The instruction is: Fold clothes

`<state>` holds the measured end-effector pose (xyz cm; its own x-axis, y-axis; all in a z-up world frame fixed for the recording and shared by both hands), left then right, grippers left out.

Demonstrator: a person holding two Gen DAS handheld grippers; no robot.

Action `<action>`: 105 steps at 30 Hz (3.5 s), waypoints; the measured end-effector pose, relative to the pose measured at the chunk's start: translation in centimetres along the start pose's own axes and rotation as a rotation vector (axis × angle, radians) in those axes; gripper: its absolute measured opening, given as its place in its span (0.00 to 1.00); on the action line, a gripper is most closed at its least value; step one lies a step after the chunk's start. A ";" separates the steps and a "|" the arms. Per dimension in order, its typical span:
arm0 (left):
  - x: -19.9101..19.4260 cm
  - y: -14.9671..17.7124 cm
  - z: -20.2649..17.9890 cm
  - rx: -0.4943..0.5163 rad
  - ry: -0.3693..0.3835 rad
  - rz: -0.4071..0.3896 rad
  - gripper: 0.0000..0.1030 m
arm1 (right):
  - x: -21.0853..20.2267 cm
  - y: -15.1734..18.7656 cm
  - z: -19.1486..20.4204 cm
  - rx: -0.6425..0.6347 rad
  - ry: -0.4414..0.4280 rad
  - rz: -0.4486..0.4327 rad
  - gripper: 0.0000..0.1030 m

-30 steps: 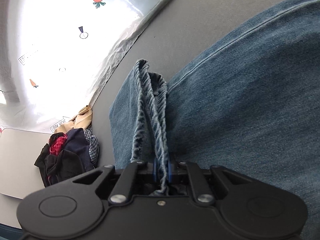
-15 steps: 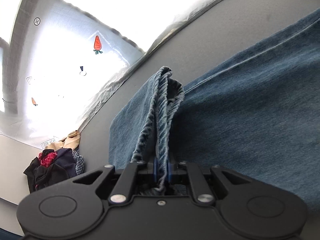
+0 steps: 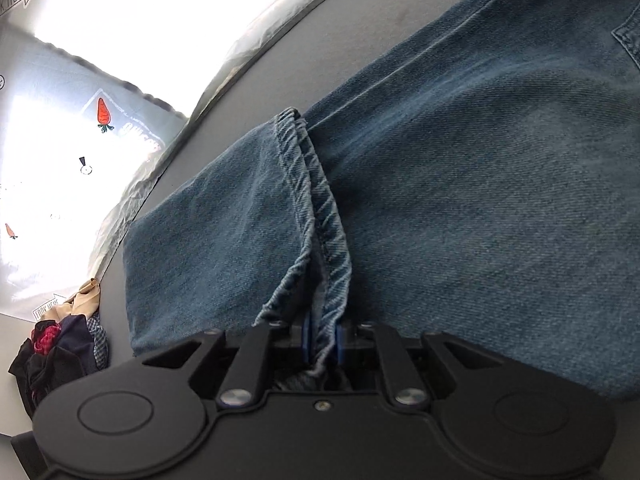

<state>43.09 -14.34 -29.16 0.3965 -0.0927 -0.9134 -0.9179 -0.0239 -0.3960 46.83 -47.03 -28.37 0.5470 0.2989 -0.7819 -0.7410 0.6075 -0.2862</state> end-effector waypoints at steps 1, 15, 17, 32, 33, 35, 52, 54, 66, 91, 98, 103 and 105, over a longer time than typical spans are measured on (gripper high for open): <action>-0.3 0.0 0.0 -0.001 -0.008 -0.005 0.96 | 0.0 -0.1 0.1 -0.006 -0.004 0.002 0.17; -5.0 -2.0 -2.3 0.042 -0.054 -0.097 0.97 | -7.8 -1.4 -8.3 0.072 0.013 -0.209 0.37; -4.7 -2.7 -3.6 0.062 -0.043 -0.097 0.98 | -9.0 -1.7 -9.8 0.122 -0.022 -0.244 0.37; 1.1 -5.5 -12.6 0.284 -0.109 0.013 0.99 | -18.6 -6.4 -28.1 0.386 0.325 -0.588 0.60; 1.6 -5.3 -12.9 0.307 -0.124 0.026 1.00 | -18.4 -6.8 -28.6 0.406 0.317 -0.594 0.60; 2.1 -5.2 -13.3 0.349 -0.146 0.029 1.00 | -18.4 -7.6 -29.4 0.430 0.291 -0.611 0.60; 3.8 -5.6 -12.2 0.205 -0.036 0.061 1.00 | -16.9 -8.0 -30.8 1.038 -0.399 -0.708 0.22; 3.9 -5.5 -12.0 0.195 -0.006 0.056 1.00 | -17.0 -7.6 -29.7 1.076 -0.484 -0.717 0.20; 4.0 -5.4 -12.3 0.215 0.033 0.053 1.00 | -16.3 -8.0 -16.8 0.997 -0.796 -0.611 0.19; 2.9 -5.9 -1.9 0.065 0.088 0.140 1.00 | -2.1 1.9 2.1 0.843 -0.565 -0.043 0.24; 3.3 -6.3 -2.2 0.074 0.094 0.133 1.00 | -5.2 0.8 4.2 0.790 -0.643 -0.067 0.75; 3.2 -6.6 -2.3 0.074 0.100 0.124 1.00 | -7.2 -0.6 4.9 0.680 -0.606 -0.137 0.64; 3.2 -6.7 -2.4 0.074 0.099 0.121 1.00 | -7.7 -1.1 4.4 0.679 -0.588 -0.163 0.64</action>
<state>50.49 -16.87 -29.24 0.2764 -0.1880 -0.9425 -0.9538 0.0665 -0.2930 45.14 -46.74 -19.64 0.8731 0.3854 -0.2987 -0.3507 0.9219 0.1644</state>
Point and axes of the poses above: each gripper's, at about its wrist camera, not at the fingertips, and x roughly the way its jaws point, z to its left, y to its underside, the point moved 10 cm from there along x, roughly the way its jaws point, and after that the axes turned 4 degrees about y, right-handed, at the moved point
